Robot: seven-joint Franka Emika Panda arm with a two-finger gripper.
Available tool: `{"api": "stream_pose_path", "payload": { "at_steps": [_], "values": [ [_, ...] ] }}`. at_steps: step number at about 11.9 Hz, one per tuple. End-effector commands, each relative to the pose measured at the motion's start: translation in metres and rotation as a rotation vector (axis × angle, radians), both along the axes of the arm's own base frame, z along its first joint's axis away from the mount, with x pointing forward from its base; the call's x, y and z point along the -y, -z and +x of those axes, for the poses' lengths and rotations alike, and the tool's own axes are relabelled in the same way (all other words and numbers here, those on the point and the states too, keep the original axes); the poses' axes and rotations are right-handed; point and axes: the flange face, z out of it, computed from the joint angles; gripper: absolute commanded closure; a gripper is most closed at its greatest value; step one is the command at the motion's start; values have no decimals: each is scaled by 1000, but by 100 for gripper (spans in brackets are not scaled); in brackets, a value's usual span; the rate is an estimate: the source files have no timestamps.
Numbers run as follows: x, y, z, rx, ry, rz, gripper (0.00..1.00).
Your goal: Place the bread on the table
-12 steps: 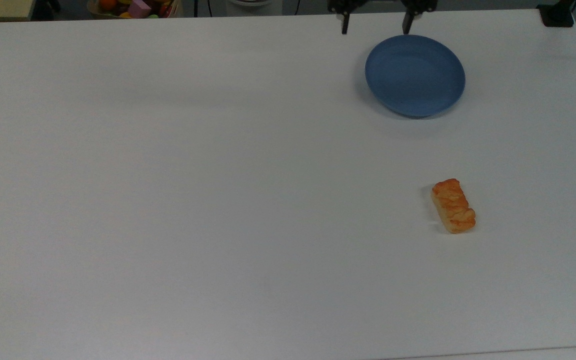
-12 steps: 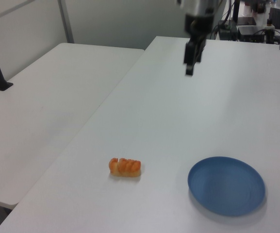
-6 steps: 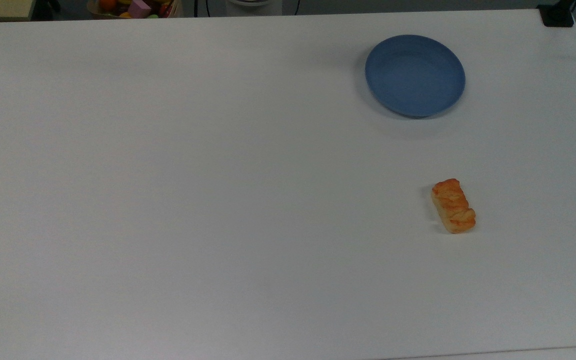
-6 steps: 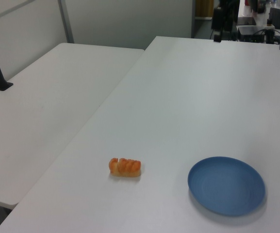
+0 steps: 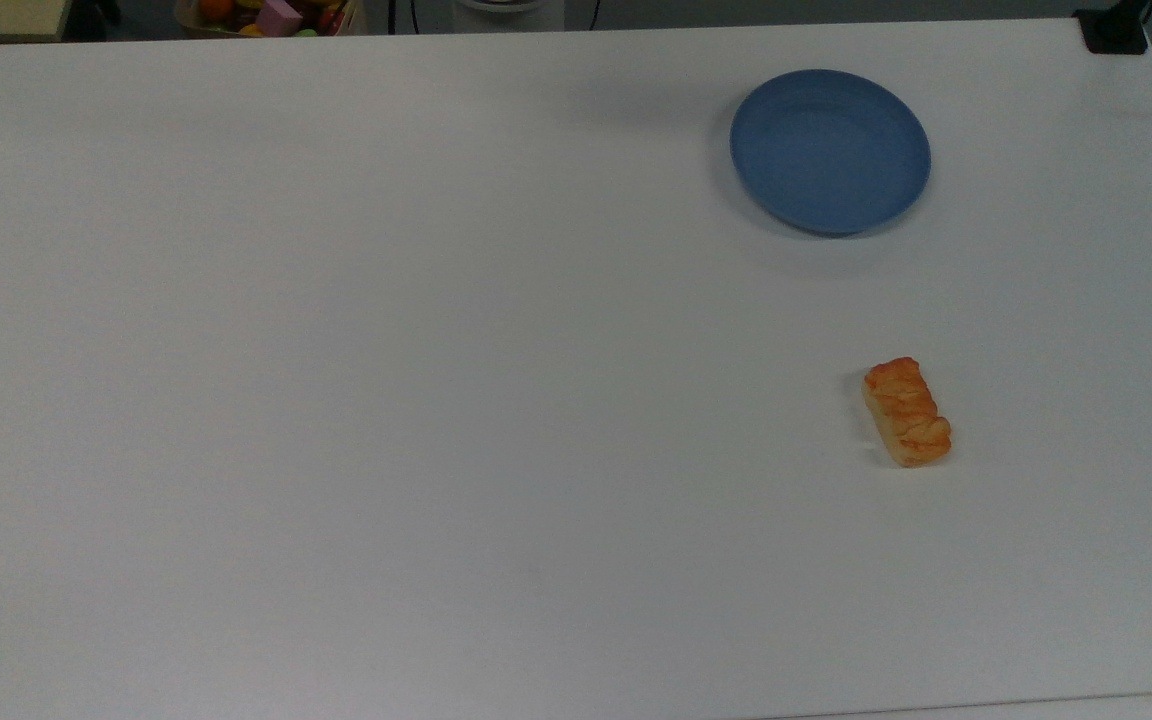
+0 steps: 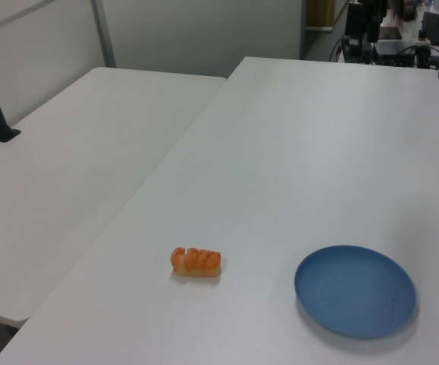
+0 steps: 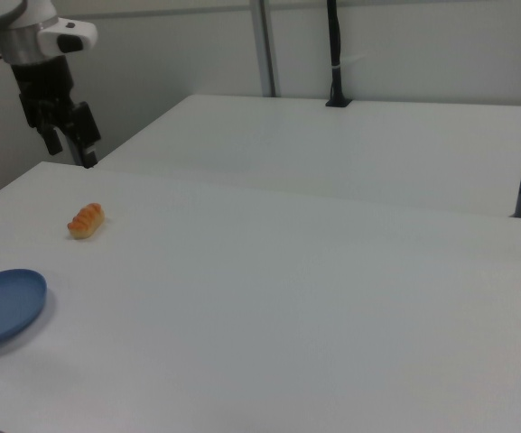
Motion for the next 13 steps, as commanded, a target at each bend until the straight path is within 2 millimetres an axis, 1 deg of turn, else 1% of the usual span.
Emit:
{"api": "stream_pose_path", "payload": {
  "at_steps": [1,3,5,6,12,13],
  "values": [
    [15,16,15,51,-139,69,0],
    [25,28,28,66,-176,67,0],
    [40,31,41,112,-230,61,0],
    [45,30,45,133,-226,63,0],
    [38,30,39,124,-240,66,0],
    [35,31,39,122,-244,66,0]
  ]
}}
